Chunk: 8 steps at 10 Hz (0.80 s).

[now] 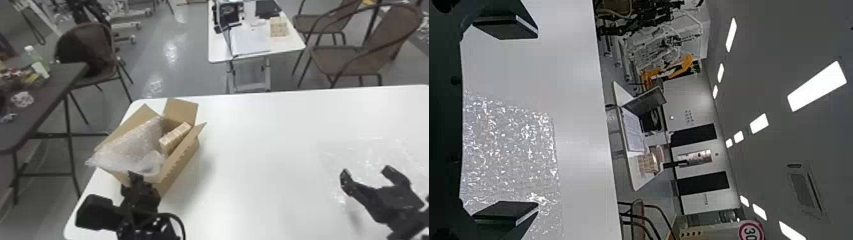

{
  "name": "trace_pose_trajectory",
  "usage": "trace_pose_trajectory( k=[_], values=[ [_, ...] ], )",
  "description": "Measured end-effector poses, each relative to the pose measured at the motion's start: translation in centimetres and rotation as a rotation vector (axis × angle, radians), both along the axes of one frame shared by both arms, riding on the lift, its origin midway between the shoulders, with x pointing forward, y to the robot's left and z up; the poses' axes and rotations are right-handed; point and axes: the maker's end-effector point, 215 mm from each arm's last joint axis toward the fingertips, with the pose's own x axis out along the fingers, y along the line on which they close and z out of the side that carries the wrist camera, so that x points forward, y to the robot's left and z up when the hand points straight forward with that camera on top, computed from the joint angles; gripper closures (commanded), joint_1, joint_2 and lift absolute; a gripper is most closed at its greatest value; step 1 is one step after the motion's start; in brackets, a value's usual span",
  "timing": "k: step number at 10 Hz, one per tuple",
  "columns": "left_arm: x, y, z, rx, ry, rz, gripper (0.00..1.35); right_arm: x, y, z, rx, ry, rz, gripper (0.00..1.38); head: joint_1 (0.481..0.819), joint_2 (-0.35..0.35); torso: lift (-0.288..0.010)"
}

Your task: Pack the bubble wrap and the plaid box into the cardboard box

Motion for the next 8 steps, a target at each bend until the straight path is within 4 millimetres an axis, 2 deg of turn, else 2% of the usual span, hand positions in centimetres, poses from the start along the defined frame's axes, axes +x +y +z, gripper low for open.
trace_pose_trajectory(
  k=[1,2,4,6,7,8],
  values=[
    [0.4,-0.2,0.5,0.019,-0.013,-0.019,0.2,0.0,0.0,0.0,0.001,0.001,0.0,0.09,0.695,0.211,-0.102],
    [0.7,-0.3,0.8,0.025,-0.024,-0.034,0.05,-0.1,0.0,-0.1,0.002,0.003,-0.001,0.09,0.695,0.208,-0.102],
    [0.6,-0.1,1.7,0.065,-0.036,-0.035,0.14,-0.1,0.0,-0.2,0.003,0.004,-0.001,0.09,0.695,0.211,-0.102],
    [-0.7,1.3,4.4,0.254,-0.027,0.006,0.14,-0.2,0.0,-0.2,0.001,0.005,-0.001,0.09,0.695,0.229,-0.102],
    [-1.0,1.2,5.6,0.333,-0.033,0.003,0.14,-0.3,0.0,-0.2,0.0,0.005,-0.002,0.09,0.695,0.232,-0.102],
    [-0.8,0.1,6.4,0.381,-0.047,-0.036,0.14,-0.4,0.1,-0.1,-0.003,0.002,-0.006,0.09,0.695,0.22,-0.102]
  ],
)
